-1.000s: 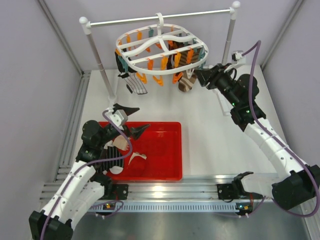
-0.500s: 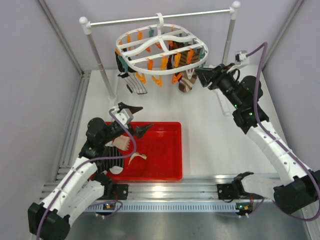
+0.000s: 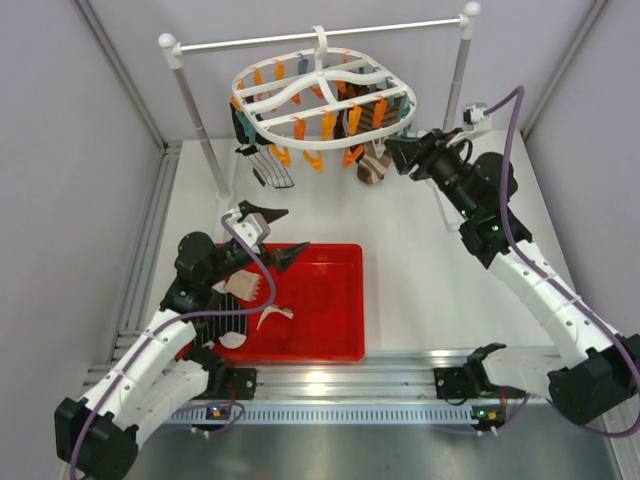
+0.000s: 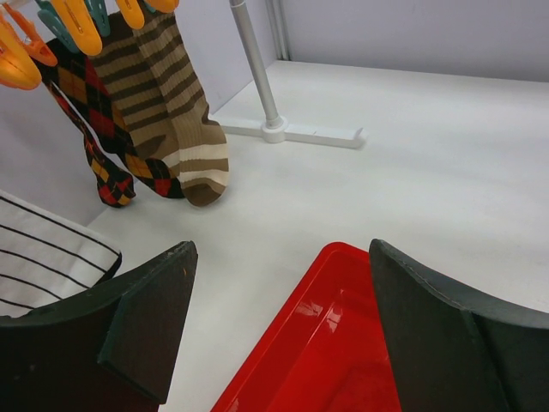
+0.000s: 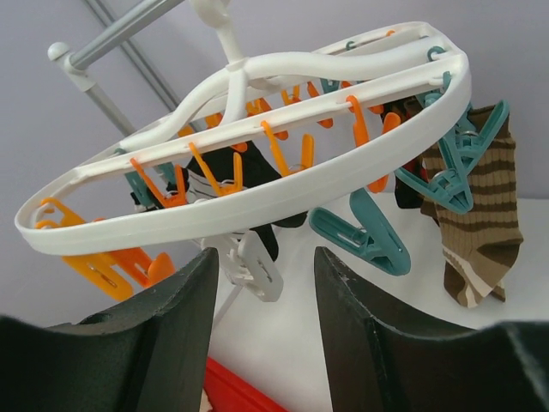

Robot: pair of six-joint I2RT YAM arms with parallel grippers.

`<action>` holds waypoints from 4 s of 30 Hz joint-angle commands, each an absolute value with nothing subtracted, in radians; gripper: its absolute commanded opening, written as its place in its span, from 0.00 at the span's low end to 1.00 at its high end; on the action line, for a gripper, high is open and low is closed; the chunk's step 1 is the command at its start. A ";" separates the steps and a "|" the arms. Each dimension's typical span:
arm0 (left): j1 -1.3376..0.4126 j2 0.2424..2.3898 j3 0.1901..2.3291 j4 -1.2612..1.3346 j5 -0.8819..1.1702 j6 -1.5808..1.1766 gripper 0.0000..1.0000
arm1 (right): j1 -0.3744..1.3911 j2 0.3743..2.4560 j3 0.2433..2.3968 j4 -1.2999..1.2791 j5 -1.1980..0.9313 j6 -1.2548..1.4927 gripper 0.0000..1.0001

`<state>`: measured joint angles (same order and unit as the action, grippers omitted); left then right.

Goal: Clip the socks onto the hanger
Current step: Open the clamp at the hanger.

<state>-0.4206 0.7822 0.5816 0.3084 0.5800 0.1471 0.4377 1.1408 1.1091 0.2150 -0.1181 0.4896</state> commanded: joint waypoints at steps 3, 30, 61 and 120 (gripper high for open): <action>-0.434 0.798 0.626 0.393 0.563 0.144 0.86 | 0.457 1.169 1.149 0.239 -0.077 0.469 0.48; -0.546 0.897 0.704 0.436 0.503 0.120 0.86 | 0.462 1.215 1.181 0.316 -0.118 0.465 0.32; -0.890 1.215 1.092 0.505 0.115 0.015 0.54 | 0.482 1.161 1.239 0.169 -0.201 0.563 0.00; -0.873 1.447 1.207 0.607 0.032 0.160 0.00 | 0.385 1.163 1.226 0.295 -0.604 0.753 0.62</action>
